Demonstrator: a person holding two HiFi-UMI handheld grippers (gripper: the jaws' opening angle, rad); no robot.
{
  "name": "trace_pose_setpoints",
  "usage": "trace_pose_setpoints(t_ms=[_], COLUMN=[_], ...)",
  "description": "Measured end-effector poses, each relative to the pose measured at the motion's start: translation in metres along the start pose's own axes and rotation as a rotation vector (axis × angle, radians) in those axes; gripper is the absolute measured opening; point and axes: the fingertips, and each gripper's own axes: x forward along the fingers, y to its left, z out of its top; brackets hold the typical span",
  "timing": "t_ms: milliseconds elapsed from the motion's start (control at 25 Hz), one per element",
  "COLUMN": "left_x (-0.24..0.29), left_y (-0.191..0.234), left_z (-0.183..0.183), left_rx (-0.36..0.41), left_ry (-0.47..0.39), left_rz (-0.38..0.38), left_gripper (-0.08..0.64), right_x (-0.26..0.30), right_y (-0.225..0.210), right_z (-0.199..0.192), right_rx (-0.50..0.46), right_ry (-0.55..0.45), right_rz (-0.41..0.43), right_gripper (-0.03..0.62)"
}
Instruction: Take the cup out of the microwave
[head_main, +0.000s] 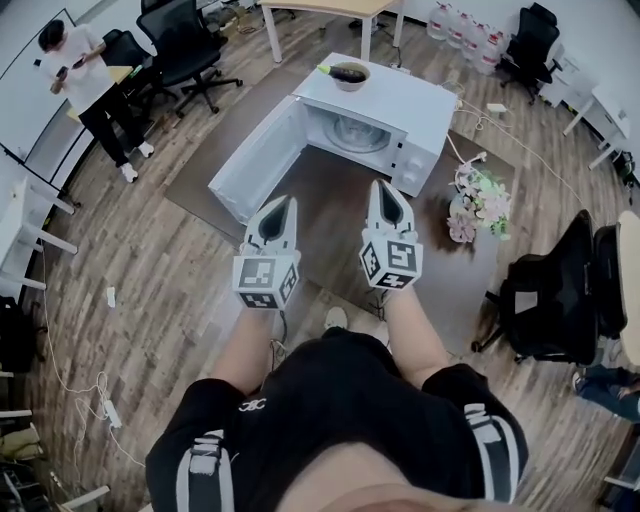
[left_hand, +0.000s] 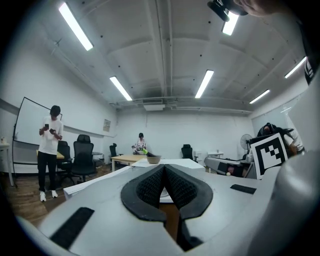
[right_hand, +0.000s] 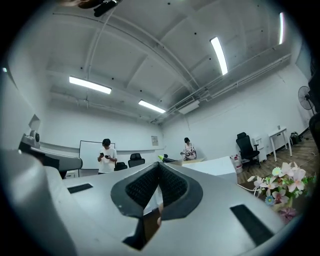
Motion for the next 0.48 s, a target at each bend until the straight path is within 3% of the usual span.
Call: trace_pose_setpoints(t_ms=[200,480], left_x=[0.061,0.105], left_y=[0.016,0.03], left_z=[0.0,-0.008], left_rx=[0.011,-0.007], left_ry=[0.005,0.025], left_rz=[-0.032,-0.084], left_gripper=[0.0,-0.002], right_x=[0.053,0.085], right_y=[-0.016,-0.021], right_z=[-0.012,-0.027], right_rx=[-0.015,-0.033], right_ry=[0.021,0.049], right_rz=[-0.01,-0.041], right_gripper=[0.0,-0.002])
